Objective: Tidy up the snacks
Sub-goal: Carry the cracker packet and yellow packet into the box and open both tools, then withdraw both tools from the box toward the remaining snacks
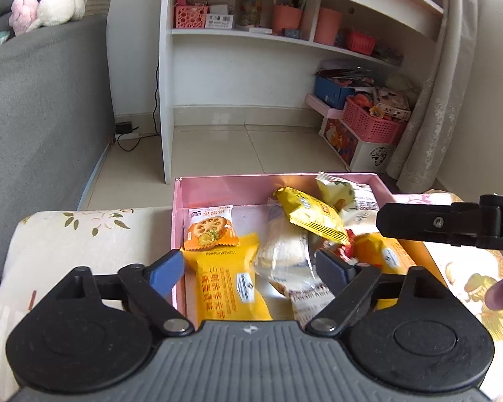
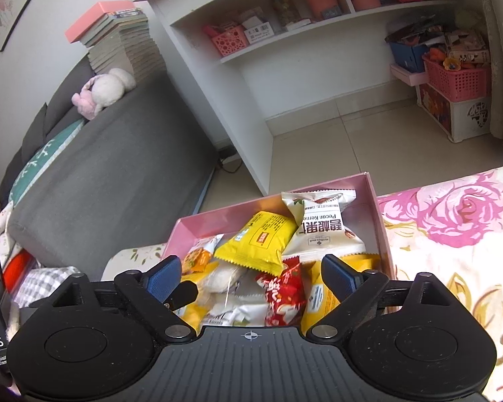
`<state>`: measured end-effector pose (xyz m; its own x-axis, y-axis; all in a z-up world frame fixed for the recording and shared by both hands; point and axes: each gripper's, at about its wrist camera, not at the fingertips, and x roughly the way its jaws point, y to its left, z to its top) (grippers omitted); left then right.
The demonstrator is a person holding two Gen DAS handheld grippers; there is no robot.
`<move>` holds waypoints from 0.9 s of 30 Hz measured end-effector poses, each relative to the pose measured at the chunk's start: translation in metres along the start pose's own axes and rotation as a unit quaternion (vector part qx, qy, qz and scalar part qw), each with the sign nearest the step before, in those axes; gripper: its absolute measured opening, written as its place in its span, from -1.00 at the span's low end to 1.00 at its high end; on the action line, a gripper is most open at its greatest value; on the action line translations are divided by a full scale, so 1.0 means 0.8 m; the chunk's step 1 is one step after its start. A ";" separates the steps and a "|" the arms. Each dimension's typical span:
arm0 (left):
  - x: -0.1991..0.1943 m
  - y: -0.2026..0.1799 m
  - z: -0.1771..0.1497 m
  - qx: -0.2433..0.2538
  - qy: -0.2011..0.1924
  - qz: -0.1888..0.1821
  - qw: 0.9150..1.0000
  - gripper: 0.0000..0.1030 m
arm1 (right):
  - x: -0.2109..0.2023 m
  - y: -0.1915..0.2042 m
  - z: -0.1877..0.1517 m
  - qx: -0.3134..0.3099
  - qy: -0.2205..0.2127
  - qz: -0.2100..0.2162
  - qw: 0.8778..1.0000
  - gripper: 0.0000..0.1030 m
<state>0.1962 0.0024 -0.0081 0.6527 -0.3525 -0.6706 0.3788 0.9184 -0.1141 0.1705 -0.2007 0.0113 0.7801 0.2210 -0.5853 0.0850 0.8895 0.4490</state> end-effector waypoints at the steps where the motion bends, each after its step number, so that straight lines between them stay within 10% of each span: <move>1: -0.007 -0.002 -0.003 0.004 -0.002 0.001 1.000 0.75 | -0.006 0.003 -0.003 -0.005 -0.001 -0.001 1.000 0.88; 27: -0.092 -0.018 -0.122 -0.051 0.078 0.027 0.995 0.95 | -0.102 0.017 -0.142 -0.010 0.058 -0.100 0.993 0.89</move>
<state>0.0785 0.0323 -0.0288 0.5571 -0.2775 -0.7827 0.2725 0.9514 -0.1433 0.0379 -0.1608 -0.0115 0.6715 0.0822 -0.7364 0.2182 0.9279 0.3024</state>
